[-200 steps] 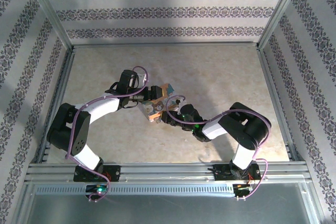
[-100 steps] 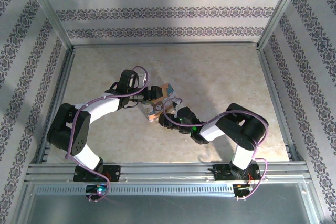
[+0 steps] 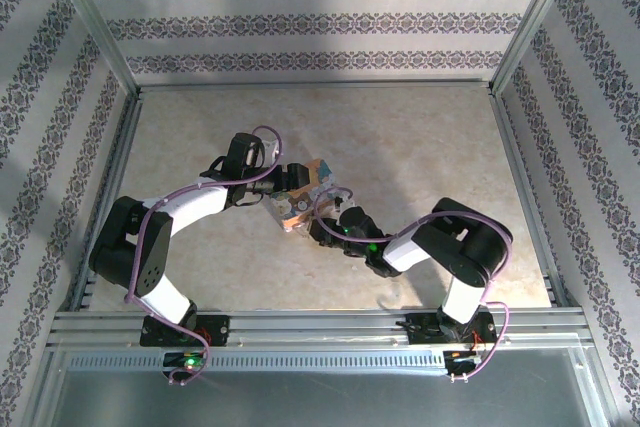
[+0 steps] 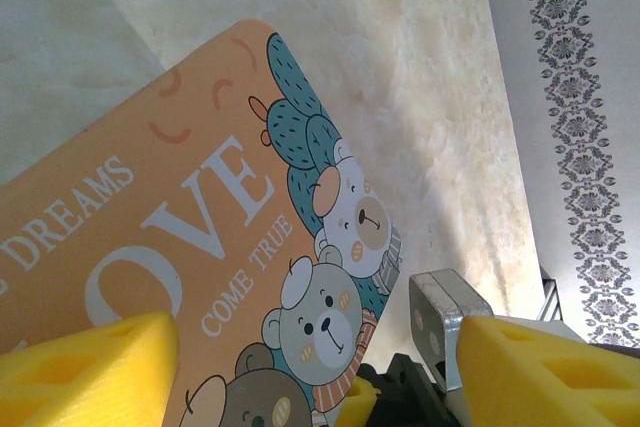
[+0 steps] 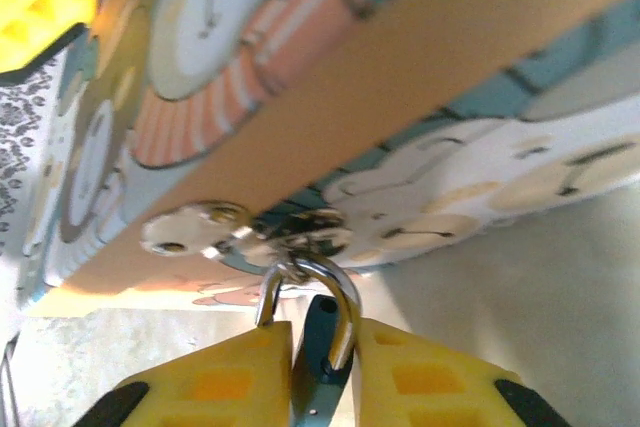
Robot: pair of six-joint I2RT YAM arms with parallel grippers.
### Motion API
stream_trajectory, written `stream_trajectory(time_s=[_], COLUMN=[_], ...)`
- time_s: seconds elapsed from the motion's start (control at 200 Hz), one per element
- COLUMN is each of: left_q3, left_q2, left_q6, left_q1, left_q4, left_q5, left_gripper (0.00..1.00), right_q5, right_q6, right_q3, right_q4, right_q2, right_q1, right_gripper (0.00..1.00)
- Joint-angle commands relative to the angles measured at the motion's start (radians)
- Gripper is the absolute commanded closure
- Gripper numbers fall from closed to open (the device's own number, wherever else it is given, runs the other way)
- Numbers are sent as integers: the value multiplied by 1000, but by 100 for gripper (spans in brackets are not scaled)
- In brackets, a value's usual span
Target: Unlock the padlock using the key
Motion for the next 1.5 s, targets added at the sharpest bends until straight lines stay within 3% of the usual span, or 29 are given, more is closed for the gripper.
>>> stream_trajectory(time_s=[0.0,0.13,0.3,0.665,1.029,1.494], left_q3=[-3,-16,-51,-67,-55,-52], left_q2=[1,1,-8,28,64,57], left_q6=[21,20,8,-7,-24,-15], left_q1=[-14,-15,-16,-16,-16,-16], left_q4=[-48,-46,-25,16,48,32], left_q5=[-45,-38,-40,-31,-25,-23], left_gripper=[26,26,26,26,27,26], right_q5=[59,141,341,574,582,518], right_q6=[26,-1,-41,30,14,-72], right_q3=[-4,66,263,659,743,726], right_q4=[-118,-405,-897,-1461,-1465,-1407], right_q2=[-66,-141,-194,66,170,73], right_q1=[14,29,75,159,178,212], right_gripper=[84,88,89,94,92,55])
